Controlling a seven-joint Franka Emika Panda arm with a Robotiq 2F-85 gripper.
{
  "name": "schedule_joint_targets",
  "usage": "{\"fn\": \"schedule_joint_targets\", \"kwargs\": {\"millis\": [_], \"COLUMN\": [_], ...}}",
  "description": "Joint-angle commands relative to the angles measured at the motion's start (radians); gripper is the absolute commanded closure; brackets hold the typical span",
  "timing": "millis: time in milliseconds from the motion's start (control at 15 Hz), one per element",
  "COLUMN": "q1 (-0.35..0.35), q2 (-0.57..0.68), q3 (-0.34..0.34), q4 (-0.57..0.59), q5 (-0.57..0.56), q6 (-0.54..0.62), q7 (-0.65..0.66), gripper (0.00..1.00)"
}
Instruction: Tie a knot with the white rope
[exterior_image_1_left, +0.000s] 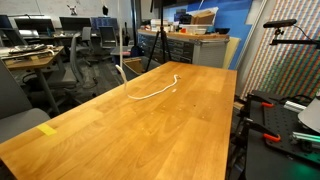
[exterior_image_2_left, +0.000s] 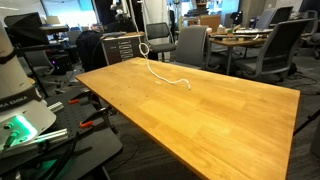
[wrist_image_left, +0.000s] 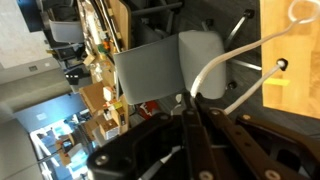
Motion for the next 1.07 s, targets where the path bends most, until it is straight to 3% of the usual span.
{"fn": "schedule_joint_targets", "kwargs": {"millis": [0,67,200,333,467,667,733,800,867,933,1000], "q1": [-0.092,-0.124,-0.300,-0.444,-0.438,-0.443,-0.345,-0.334,-0.394,-0.380,-0.311], "q2": [-0.075,-0.076,-0.085,-0.081,-0.041,0.023,0.058,0.085,0.098,0.117,0.134], "q3": [0.032,0.035,0.111,0.177,0.142,0.115,0.020,0.003,0.056,0.040,-0.028], "q4": [-0.066,-0.082,-0.121,-0.153,-0.221,-0.315,-0.331,-0.348,-0.361,-0.377,-0.389], "q5": [-0.215,-0.316,-0.483,-0.658,-0.799,-0.745,-0.729,-0.693,-0.674,-0.642,-0.598], "q6": [0.138,0.184,0.288,0.298,0.243,0.241,0.234,0.253,0.260,0.262,0.258], "q7": [0.131,0.181,0.242,0.300,0.339,0.232,0.226,0.242,0.272,0.283,0.268], "gripper": [0.95,0.95,0.95,0.95,0.94,0.91,0.90,0.91,0.91,0.91,0.91]}}
